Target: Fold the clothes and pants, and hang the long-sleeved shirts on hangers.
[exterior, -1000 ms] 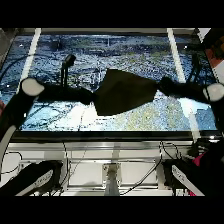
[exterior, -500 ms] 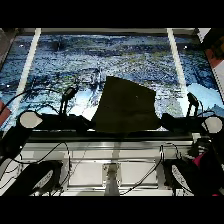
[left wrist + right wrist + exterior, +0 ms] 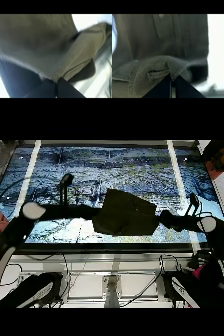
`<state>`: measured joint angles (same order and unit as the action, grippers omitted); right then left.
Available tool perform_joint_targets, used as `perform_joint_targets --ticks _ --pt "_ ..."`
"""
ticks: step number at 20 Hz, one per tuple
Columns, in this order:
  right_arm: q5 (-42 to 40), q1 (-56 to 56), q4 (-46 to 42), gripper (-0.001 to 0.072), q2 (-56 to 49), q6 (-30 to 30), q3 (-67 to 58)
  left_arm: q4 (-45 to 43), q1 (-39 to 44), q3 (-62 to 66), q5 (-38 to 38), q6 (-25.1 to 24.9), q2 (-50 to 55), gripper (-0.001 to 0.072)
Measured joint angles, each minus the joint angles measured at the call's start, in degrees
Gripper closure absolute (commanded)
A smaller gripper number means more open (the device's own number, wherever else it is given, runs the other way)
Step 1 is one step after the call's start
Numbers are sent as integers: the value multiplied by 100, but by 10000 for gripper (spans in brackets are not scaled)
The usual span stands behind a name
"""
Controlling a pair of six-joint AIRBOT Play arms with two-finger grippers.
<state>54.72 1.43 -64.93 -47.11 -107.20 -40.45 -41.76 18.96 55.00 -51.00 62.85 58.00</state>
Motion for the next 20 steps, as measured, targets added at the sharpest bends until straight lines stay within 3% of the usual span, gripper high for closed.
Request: perform_joint_targets --ticks 5,6,7,8,11,13,17,20 --pt "-1781 -15 310 685 -1567 37 -507 9 0 1781 743 -98 2188 694" --pt "-2129 -28 358 612 -1869 37 -597 33 0 1993 970 -111 2583 578" --pt "-2444 -35 402 313 -2111 35 -664 85 0 2140 1211 -129 2929 239" --pt "-2852 -35 439 -8 -2328 35 -737 157 0 2240 1373 -131 3202 8" --pt "-3543 72 476 26 -2667 35 -988 326 -17 2413 1661 -157 3672 25" --pt "-3252 313 450 33 -2787 94 -1296 391 -63 2463 1768 -173 3663 24" --pt "-1056 1045 376 48 -3195 1161 -2076 413 -236 2505 1700 -323 3010 24" --pt "774 1552 780 46 -3871 2122 -2577 341 -435 2516 1147 -413 2214 24"
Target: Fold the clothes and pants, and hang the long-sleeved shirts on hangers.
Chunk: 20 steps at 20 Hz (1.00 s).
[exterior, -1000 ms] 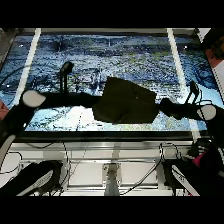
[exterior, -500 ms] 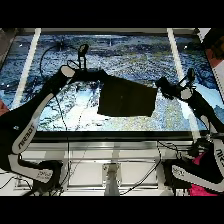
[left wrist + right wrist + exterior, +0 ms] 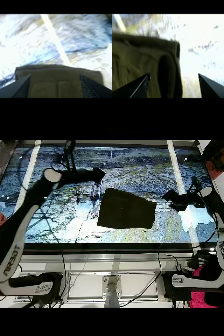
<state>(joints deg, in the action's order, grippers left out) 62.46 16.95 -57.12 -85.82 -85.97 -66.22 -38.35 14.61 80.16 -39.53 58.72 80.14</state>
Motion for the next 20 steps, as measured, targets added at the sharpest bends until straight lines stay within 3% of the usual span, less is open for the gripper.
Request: perform_joint_targets --ticks 4,9,10,12,16,20 --pt "1622 221 769 46 -1064 863 -348 -68 -332 0 -811 44 -1008 24" --pt "2138 -116 1099 49 -1740 1373 -461 -188 -693 2 -1152 114 -1823 24" --pt "2079 -205 1104 153 -1803 1384 -468 -192 -730 2 -1172 118 -1897 24" --pt "1847 -415 1137 674 -1897 1373 -479 -214 -778 0 -1222 133 -1978 24" --pt "1620 -529 1344 688 -1825 1237 -514 -229 -817 2 -1250 142 -2028 24" --pt "1360 275 1322 689 -1191 1088 -527 -232 -824 0 -1257 153 -2031 24"
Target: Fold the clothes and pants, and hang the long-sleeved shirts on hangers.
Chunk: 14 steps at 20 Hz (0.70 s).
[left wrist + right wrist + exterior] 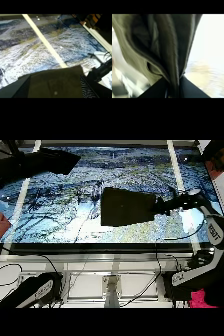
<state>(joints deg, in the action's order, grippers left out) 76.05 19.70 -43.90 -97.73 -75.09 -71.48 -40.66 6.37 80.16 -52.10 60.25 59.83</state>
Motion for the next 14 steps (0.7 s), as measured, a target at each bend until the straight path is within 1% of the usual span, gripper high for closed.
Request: perform_joint_targets --ticks 2,8,10,12,13,14 --pt "-11 848 -140 688 356 -57 0 -2 -4 2 0 0 2 24" --pt "120 3893 -455 689 1156 -188 0 9 -4 0 -2 -2 2 23" --pt "254 4629 -693 687 1263 -317 0 15 -4 0 -4 -2 2 23" --pt "402 5053 -1091 677 1320 -518 0 17 -4 2 -4 -2 2 23" --pt "446 5180 -1270 552 1333 -621 0 20 -4 0 -4 -2 2 23" --pt "514 5278 -1421 355 1346 -789 -7 20 -4 0 -4 -2 2 23"
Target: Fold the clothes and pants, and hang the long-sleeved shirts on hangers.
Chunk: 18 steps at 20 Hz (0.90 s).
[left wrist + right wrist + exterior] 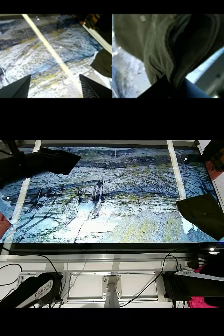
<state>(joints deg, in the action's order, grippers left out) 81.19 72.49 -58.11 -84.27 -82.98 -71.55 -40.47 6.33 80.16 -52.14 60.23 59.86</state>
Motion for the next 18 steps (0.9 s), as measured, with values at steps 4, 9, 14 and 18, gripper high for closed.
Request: perform_joint_targets --ticks 4,9,14,18 --pt "457 181 109 229 22 -846 -485 0 0 0 0 0 0 23" --pt "625 -11 2756 683 28 -1060 -2520 2 0 0 0 0 0 23" --pt "264 -984 4459 683 236 -815 -4640 0 0 0 -2 0 0 23" --pt "81 -1882 5222 682 640 -623 -4900 0 0 0 -2 0 2 23"
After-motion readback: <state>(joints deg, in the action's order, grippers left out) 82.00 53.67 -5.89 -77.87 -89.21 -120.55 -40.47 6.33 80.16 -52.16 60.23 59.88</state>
